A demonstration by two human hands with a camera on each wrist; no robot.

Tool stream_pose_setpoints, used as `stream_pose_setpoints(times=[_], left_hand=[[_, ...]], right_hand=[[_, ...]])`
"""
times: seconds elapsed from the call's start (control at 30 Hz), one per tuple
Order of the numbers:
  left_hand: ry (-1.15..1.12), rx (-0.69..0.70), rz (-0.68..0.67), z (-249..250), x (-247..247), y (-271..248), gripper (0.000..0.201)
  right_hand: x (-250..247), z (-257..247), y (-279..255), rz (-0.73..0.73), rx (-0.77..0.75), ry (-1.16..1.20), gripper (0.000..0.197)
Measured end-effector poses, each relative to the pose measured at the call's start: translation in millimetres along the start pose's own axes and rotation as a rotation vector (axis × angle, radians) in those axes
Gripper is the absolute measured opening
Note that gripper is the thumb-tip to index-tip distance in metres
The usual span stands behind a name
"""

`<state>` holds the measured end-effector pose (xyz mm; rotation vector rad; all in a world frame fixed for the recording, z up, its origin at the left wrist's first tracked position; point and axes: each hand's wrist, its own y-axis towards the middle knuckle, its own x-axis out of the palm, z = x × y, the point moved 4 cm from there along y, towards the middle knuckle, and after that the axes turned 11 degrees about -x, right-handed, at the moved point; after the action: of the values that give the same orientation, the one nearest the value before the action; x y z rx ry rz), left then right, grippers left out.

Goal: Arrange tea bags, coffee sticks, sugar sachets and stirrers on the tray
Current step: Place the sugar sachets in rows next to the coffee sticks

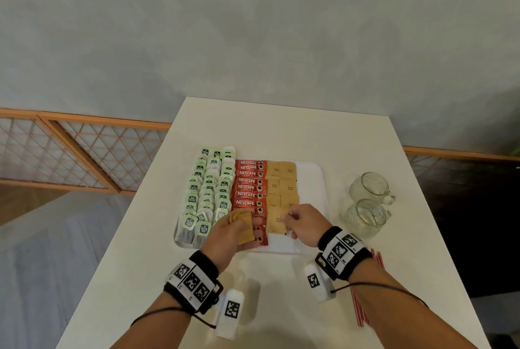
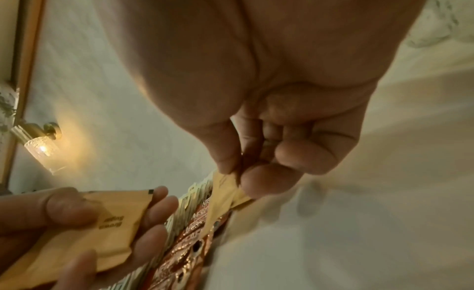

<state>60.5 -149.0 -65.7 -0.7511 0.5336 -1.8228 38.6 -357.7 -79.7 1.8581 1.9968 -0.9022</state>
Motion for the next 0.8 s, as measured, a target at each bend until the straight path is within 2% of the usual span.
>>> stream_pose_setpoints(times=[0.13, 0.37, 0.57, 0.7, 0.8], left_hand=[[0.007, 0.005, 0.0, 5, 0, 0, 0.034], [0.07, 0.022, -0.012, 5, 0, 2, 0.027], [0.103, 0.045, 0.012, 9, 1, 0, 0.017], [0.122, 0.058, 0.012, 11, 2, 1, 0.013], [0.142, 0.065, -0.002, 11, 4, 2, 0.013]], right_hand=[[3, -2, 5, -0.064, 0.019, -0.121, 0.037], [5, -5, 9, -0.044, 0.065, -0.243, 0.047], [5, -8, 8, -0.017, 0.111, -0.287, 0.041], [3, -19, 0, 0.025, 0.033, -0.207, 0.027], [5, -31, -5, 0.025, -0.077, -0.063, 0.026]])
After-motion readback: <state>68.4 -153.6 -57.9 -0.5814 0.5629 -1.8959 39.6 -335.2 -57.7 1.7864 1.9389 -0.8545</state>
